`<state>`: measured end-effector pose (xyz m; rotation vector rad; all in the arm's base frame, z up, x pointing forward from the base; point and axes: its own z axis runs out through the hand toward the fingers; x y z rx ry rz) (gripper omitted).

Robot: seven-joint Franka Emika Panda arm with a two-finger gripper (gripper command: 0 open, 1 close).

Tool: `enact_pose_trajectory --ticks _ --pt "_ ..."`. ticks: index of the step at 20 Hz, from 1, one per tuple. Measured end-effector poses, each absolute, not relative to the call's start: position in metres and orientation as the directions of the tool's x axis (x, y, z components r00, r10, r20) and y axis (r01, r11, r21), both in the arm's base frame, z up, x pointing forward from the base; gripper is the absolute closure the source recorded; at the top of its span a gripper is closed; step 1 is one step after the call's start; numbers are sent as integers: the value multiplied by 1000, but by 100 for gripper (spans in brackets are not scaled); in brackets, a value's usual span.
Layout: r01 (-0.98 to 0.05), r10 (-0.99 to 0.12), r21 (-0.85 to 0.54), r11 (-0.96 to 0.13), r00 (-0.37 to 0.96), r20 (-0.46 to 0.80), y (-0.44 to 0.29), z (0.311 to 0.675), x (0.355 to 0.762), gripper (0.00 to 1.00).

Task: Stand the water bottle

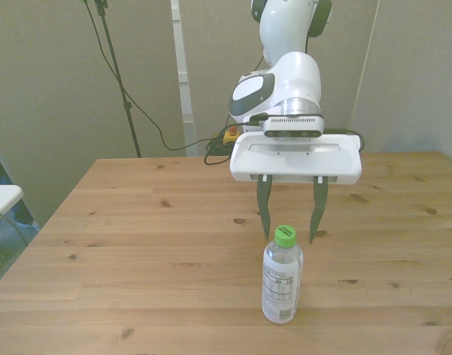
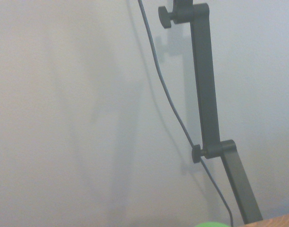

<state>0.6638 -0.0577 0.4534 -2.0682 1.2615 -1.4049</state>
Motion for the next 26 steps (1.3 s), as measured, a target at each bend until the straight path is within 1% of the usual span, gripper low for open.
enact_pose_trajectory --ticks 3,6,9,11,14,16,19,22,26 --pt "-487 -822 -690 -536 116 557 -43 474 653 0" --pt "-512 -820 -665 -543 155 551 -14 492 632 0" --pt "-542 -820 -639 -545 187 541 4 518 602 0" --pt "-567 -824 -623 -538 200 530 2 532 580 0" --pt "-610 -829 -592 -527 215 516 -7 543 543 0" --pt "-633 -833 -573 -521 230 503 -11 542 518 0" --pt "-665 -847 -551 -504 256 466 -12 530 484 0" --pt "-703 -855 -512 -493 284 433 -12 510 457 0" --pt "-755 -865 -443 -483 333 375 -8 476 432 0"
